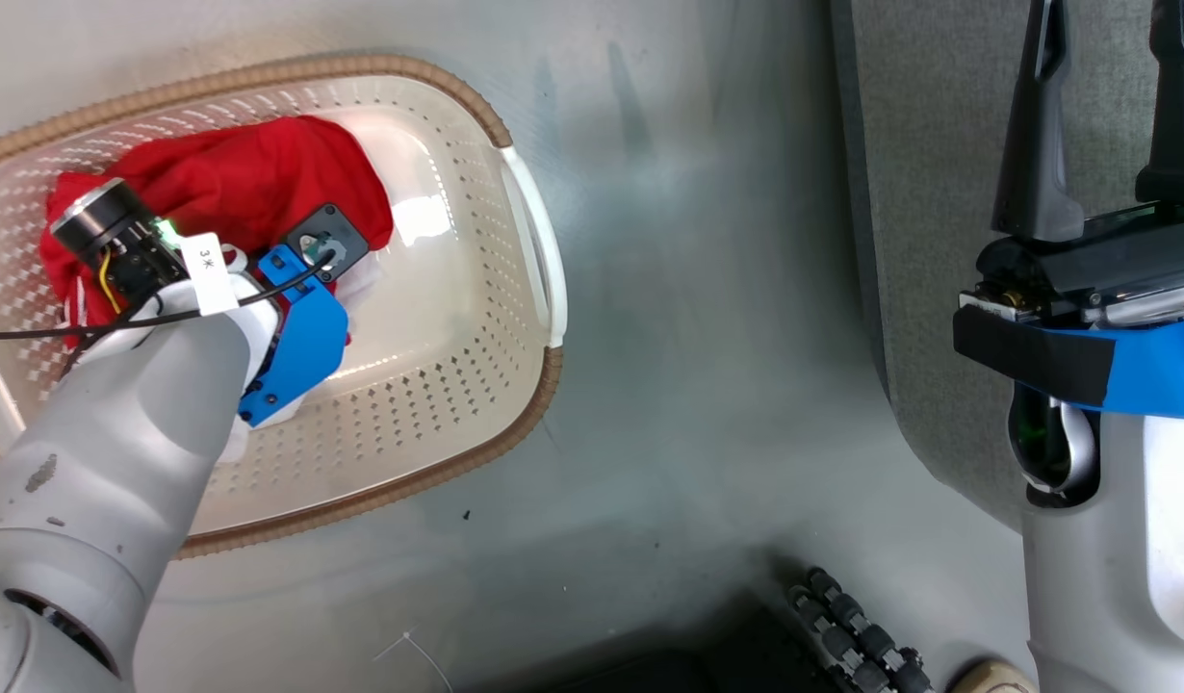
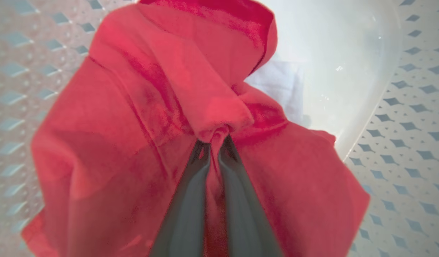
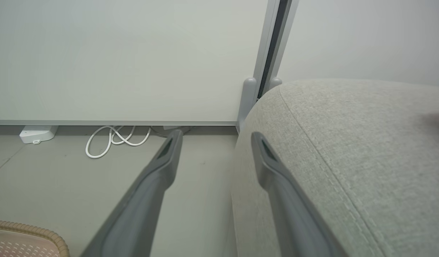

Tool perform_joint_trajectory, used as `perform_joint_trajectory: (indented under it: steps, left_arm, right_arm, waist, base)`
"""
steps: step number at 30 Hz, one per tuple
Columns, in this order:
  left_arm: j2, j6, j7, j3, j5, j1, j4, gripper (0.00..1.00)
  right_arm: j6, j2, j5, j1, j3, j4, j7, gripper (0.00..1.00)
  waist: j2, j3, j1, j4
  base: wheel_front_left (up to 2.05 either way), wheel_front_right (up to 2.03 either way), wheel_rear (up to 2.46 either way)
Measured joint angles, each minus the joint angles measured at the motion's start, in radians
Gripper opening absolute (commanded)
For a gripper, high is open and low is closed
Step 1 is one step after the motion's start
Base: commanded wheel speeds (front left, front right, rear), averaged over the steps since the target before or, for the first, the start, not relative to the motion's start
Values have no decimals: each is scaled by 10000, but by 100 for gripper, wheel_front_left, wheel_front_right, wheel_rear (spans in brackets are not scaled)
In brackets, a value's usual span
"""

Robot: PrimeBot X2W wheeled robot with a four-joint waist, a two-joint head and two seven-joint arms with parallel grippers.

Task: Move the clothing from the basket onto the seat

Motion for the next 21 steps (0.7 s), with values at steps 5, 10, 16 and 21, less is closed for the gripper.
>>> perform_joint_trajectory:
  steps: [5,10,16,21]
  left_arm:
    - [-251,-61,-443,17,-205,99,6,0]
    - [-583,-75,-859,42,-453,258,4,0]
    - [-773,-88,-1611,15,-698,826,23,0]
    - [-1172,-88,-2011,-6,-857,1074,12,0]
  right_arm:
    - [0,2,-40,-4,-33,128,0,100]
    - [0,4,-128,15,-130,324,0,100]
    - [0,-35,-215,162,-249,516,0,100]
    - [0,-180,-226,321,-339,723,0,100]
  waist:
    - [0,-350,0,161]
    - [0,-798,0,375]
    - [0,-1436,0,706]
    - [0,-2018,0,990]
  base:
    - [0,0,0]
    - [0,0,0]
    - [0,0,0]
    - [0,0,0]
